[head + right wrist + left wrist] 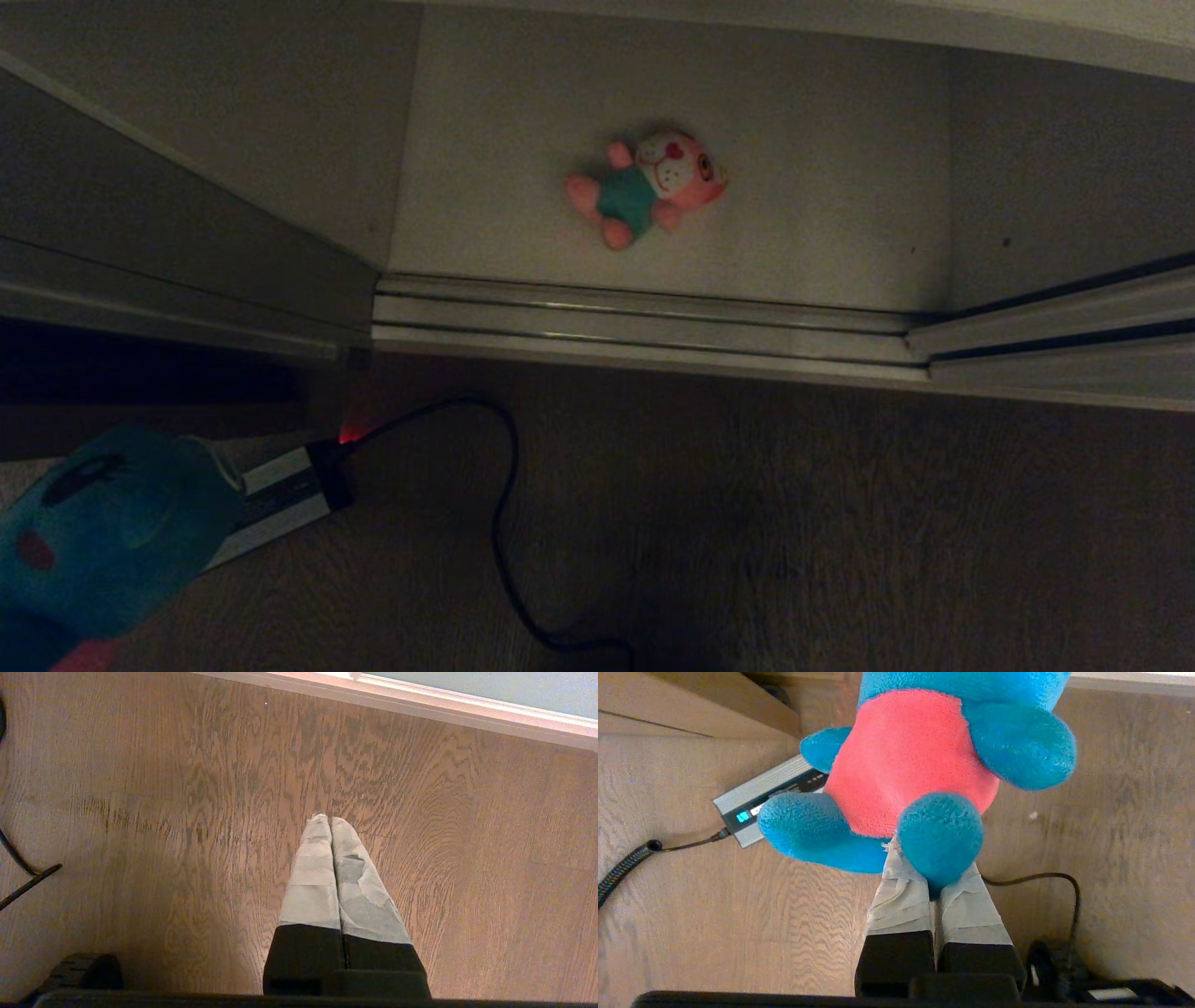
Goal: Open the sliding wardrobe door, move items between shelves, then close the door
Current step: Place the blue doll on the higher shelf
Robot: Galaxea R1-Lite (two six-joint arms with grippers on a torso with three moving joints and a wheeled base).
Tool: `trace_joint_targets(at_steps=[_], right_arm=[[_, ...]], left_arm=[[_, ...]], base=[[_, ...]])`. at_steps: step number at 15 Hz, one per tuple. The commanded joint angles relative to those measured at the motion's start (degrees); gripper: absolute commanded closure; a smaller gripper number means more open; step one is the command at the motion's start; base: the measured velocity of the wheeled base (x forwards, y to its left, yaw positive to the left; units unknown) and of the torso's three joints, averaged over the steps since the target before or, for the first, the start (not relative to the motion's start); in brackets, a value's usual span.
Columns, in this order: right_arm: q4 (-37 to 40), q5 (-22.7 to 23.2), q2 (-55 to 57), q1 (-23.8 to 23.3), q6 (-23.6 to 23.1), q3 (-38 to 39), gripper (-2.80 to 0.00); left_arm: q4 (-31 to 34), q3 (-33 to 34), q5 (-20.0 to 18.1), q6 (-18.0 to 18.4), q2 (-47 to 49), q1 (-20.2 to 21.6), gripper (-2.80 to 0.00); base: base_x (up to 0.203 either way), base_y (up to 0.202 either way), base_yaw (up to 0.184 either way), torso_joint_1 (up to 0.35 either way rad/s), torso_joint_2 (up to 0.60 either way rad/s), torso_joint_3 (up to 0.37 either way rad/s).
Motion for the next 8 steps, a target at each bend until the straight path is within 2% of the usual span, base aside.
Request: trace_joint_targets(at_steps=[1, 3, 6, 8], right_arm=[[0.02, 0.02, -0.02, 0.01, -0.03, 0.23, 0.00], [0.02, 0.02, -0.11, 0.01, -0.03, 0.18, 0.00], [0.02, 0.02, -0.02, 0.01, -0.03, 0.18, 0.00], [0.02, 0.02, -0.11, 0.01, -0.03, 0.18, 0.00]], left_arm=[[-0.61, 4.13, 0.34, 0.43, -6.10, -0.40, 0.00], [-1.94, 10.99, 0.60, 3.11, -10.40, -0.50, 0.00], [-10.69, 19.68, 0.67, 5.23, -10.89, -0.55, 0.00], [-16.31, 23.01, 0.21, 5.08, -10.99, -0.63, 0.00]], base=[[0.000, 0.000, 0.000, 0.000, 0.00, 0.000], [0.000, 0.000, 0.000, 0.000, 0.00, 0.000], [0.000, 0.000, 0.000, 0.000, 0.00, 0.000], [0.000, 0.000, 0.000, 0.000, 0.00, 0.000]])
